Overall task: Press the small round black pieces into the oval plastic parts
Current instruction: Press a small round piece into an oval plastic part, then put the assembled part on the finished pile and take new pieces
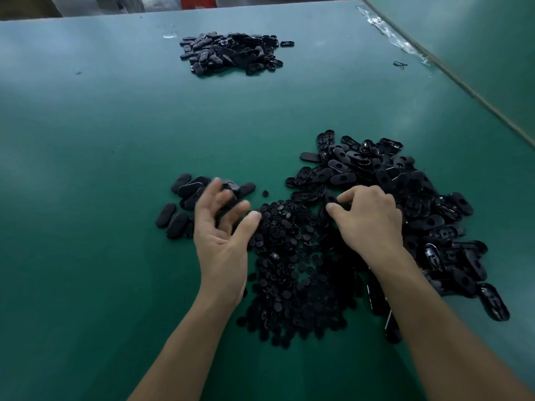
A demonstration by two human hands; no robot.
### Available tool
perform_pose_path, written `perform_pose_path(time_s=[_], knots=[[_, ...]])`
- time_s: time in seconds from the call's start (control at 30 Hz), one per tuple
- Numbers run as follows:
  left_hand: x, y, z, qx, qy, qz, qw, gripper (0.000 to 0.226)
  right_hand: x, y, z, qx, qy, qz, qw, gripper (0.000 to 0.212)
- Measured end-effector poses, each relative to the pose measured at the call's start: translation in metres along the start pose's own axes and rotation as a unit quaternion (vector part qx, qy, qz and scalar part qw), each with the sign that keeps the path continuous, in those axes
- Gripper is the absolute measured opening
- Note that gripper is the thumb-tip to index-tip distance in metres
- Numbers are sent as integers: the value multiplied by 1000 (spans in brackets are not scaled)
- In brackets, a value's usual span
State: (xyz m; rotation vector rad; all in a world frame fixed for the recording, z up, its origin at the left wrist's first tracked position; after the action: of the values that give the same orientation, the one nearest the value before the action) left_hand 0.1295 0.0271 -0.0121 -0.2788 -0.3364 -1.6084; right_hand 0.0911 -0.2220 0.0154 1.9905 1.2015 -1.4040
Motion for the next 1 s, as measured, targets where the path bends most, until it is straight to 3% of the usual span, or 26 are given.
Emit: perform_pose_path(time_s=[0.17, 0.37, 0.43, 0.5, 0.63, 0.73, 0.87, 1.0], knots=[[17, -5, 6, 25, 54, -78, 995, 14, 1, 2, 4, 17, 89, -26, 996, 14], [25, -10, 8, 27, 101, -111, 988, 8, -25, -17, -6, -93, 223, 92, 966, 13], [28, -12, 9, 29, 112, -120, 986, 10, -20, -24, -16, -137, 314, 37, 939, 17], [31, -14, 9, 26, 117, -129, 984, 16, -5, -33, -31, -176, 390, -70, 901, 19], [36, -15, 8, 16, 155, -144, 977, 20, 12, -49, -52, -222, 420, -172, 863, 17], [36, -15, 7, 17, 160, -149, 976, 13, 14, -49, -50, -218, 398, -151, 879, 12], [27, -13, 3, 1, 121, -116, 986, 16, 2, -42, -35, -203, 247, -27, 947, 9], [25, -12, 3, -5, 94, -106, 990, 17, 13, -42, -33, -210, 77, -34, 974, 19]])
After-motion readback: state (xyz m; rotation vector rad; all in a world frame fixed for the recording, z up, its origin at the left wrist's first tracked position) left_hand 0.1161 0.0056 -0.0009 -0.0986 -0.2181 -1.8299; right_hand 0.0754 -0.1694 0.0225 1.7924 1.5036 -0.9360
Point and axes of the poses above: each hand's wrist, its own y-axis towards the middle knuckle, its own x-axis out of the palm, z = x × y, the point moved 10 cm from there along y, towards the middle knuckle, and after that the axes turned 4 degrees about -z, right-handed, at the moved point
